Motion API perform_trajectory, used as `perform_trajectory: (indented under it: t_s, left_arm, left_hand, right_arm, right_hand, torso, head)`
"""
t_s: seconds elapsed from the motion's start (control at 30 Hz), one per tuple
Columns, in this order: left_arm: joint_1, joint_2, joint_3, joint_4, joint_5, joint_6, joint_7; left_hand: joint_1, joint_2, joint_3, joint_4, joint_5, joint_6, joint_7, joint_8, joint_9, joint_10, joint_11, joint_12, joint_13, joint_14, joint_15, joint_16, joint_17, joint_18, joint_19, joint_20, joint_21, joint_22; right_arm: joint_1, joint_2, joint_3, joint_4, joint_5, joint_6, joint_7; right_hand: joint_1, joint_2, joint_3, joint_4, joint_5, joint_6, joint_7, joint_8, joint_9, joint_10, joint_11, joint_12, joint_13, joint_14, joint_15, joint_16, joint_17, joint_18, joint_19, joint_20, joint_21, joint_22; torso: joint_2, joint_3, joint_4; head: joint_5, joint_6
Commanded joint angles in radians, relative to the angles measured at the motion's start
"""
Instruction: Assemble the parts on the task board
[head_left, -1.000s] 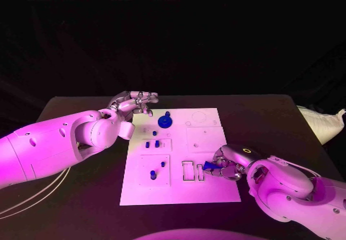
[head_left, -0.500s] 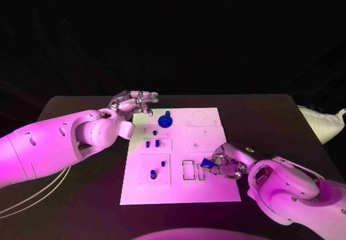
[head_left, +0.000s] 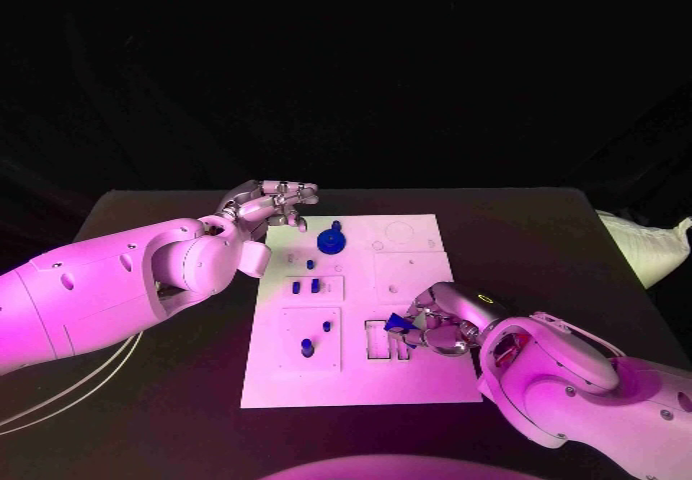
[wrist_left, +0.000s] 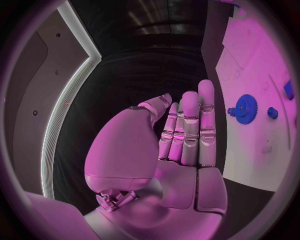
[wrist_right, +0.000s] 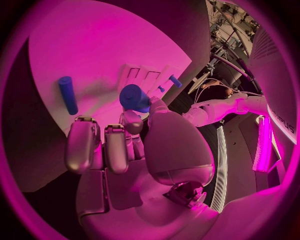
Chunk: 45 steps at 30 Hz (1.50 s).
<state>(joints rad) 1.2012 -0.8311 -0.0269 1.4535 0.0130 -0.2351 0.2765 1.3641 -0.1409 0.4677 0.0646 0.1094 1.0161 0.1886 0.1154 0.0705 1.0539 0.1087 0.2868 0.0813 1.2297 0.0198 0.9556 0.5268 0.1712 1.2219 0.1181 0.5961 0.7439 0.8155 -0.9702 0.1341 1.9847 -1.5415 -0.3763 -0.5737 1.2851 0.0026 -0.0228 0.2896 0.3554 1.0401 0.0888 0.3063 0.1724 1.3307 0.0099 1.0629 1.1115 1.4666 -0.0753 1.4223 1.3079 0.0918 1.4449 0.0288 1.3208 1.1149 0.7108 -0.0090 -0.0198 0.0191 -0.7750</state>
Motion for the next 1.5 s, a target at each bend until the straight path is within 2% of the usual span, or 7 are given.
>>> perform_trajectory:
  t_s: [0.03, 0.2, 0.37, 0.7, 1.07, 1.23, 1.5]
  left_arm:
    - [0.000, 0.003, 0.001, 0.003, -0.004, 0.017, 0.004]
    - [0.000, 0.002, 0.001, 0.003, -0.005, 0.016, 0.003]
    - [0.000, 0.003, 0.001, 0.003, -0.005, 0.017, 0.003]
    - [0.000, 0.003, 0.001, 0.004, -0.005, 0.018, 0.002]
    - [0.000, 0.003, 0.001, 0.003, -0.005, 0.028, -0.001]
    - [0.000, 0.003, 0.001, 0.001, -0.005, 0.030, -0.001]
    - [0.000, 0.001, 0.000, 0.001, -0.005, 0.031, -0.003]
  left_hand:
    - [0.002, 0.006, -0.002, -0.002, -0.001, -0.007, -0.003, 0.006, -0.001, -0.007, 0.003, 0.005, -0.001, -0.006, 0.002, 0.003, -0.001, 0.012, 0.002, 0.002, -0.003, -0.001]
    - [0.002, 0.006, -0.003, -0.002, -0.001, -0.007, -0.002, 0.006, -0.001, -0.007, 0.003, 0.005, -0.001, -0.006, 0.002, 0.003, -0.001, 0.012, 0.002, 0.002, -0.003, -0.001]
    - [0.002, 0.006, -0.003, -0.002, -0.001, -0.007, -0.002, 0.006, -0.001, -0.007, 0.003, 0.005, -0.001, -0.006, 0.002, 0.003, -0.001, 0.012, 0.002, 0.002, -0.003, -0.001]
    - [0.004, 0.005, -0.004, -0.003, -0.001, -0.007, -0.002, 0.006, -0.001, -0.008, 0.003, 0.006, -0.001, -0.006, 0.002, 0.004, -0.002, 0.012, 0.002, 0.002, -0.004, -0.002]
    - [0.004, 0.003, -0.006, -0.005, -0.002, -0.008, -0.002, 0.006, -0.002, -0.009, 0.003, 0.007, -0.002, -0.007, 0.003, 0.004, -0.002, 0.012, 0.003, 0.002, -0.005, -0.002]
    - [0.004, 0.003, -0.006, -0.005, -0.002, -0.008, -0.002, 0.006, -0.002, -0.009, 0.003, 0.007, -0.002, -0.007, 0.003, 0.004, -0.002, 0.012, 0.003, 0.002, -0.005, -0.002]
    - [0.004, 0.003, -0.006, -0.005, -0.002, -0.008, -0.002, 0.006, -0.002, -0.009, 0.003, 0.007, -0.002, -0.007, 0.003, 0.004, -0.002, 0.012, 0.003, 0.002, -0.005, -0.002]
  right_arm:
    - [0.000, 0.019, 0.000, -0.011, 0.018, 0.004, -0.002]
    - [0.000, 0.049, 0.000, -0.026, 0.007, 0.009, -0.009]
    - [0.000, 0.072, -0.001, -0.041, -0.006, 0.032, -0.017]
    - [0.000, 0.094, -0.001, -0.058, -0.046, 0.090, -0.025]
    - [0.000, 0.099, -0.002, -0.060, -0.132, 0.141, -0.036]
    - [0.000, 0.098, -0.002, -0.058, -0.177, 0.170, -0.040]
    - [0.000, 0.088, -0.002, -0.051, -0.215, 0.195, -0.042]
  right_hand:
    - [0.042, 0.041, 0.011, -0.006, 0.002, 0.031, -0.025, 0.015, 0.048, 0.031, -0.025, 0.001, 0.000, 0.064, -0.009, 0.003, 0.014, -0.007, 0.000, -0.009, 0.004, 0.001]
    - [0.043, 0.041, 0.011, -0.006, 0.002, 0.031, -0.025, 0.015, 0.049, 0.032, -0.025, 0.004, 0.003, 0.064, -0.009, 0.005, 0.016, -0.007, 0.000, -0.009, 0.005, 0.002]
    - [0.042, 0.040, 0.010, -0.006, 0.002, 0.031, -0.025, 0.015, 0.049, 0.033, -0.025, 0.004, 0.003, 0.064, -0.009, 0.005, 0.016, -0.007, 0.000, -0.009, 0.005, 0.002]
    - [-0.012, 0.032, -0.019, 0.002, -0.018, 0.045, -0.028, 0.012, 0.070, 0.038, -0.027, 0.000, 0.010, 0.064, -0.011, 0.006, 0.017, -0.008, -0.001, -0.011, 0.006, 0.004]
    - [-0.071, 0.031, -0.060, 0.002, -0.033, 0.065, -0.036, 0.013, 0.094, 0.057, -0.033, 0.020, 0.039, 0.063, -0.015, 0.006, 0.018, -0.009, 0.001, -0.012, 0.011, 0.013]
    - [-0.083, 0.037, -0.068, 0.001, -0.033, 0.072, -0.039, 0.014, 0.101, 0.066, -0.036, 0.032, 0.052, 0.064, -0.017, 0.011, 0.026, -0.010, 0.002, -0.013, 0.014, 0.018]
    - [-0.084, 0.046, -0.069, -0.001, -0.027, 0.079, -0.043, 0.015, 0.106, 0.075, -0.039, 0.044, 0.064, 0.066, -0.019, 0.018, 0.038, -0.012, 0.005, -0.014, 0.018, 0.026]
  torso:
    - [-0.001, 0.0003, 0.0020]
    - [0.000, 0.0011, 0.0006]
    - [0.000, -0.0002, 0.0001]
    - [0.001, 0.0011, -0.0006]
    - [0.000, 0.0009, -0.0004]
    - [-0.001, 0.0020, -0.0005]
    - [0.000, 0.0009, -0.0011]
  head:
    - [-0.003, 0.000]
    - [0.001, 0.000]
    - [0.002, 0.001]
    - [0.004, 0.000]
    - [0.003, -0.005]
    - [0.005, -0.006]
    - [0.005, -0.008]
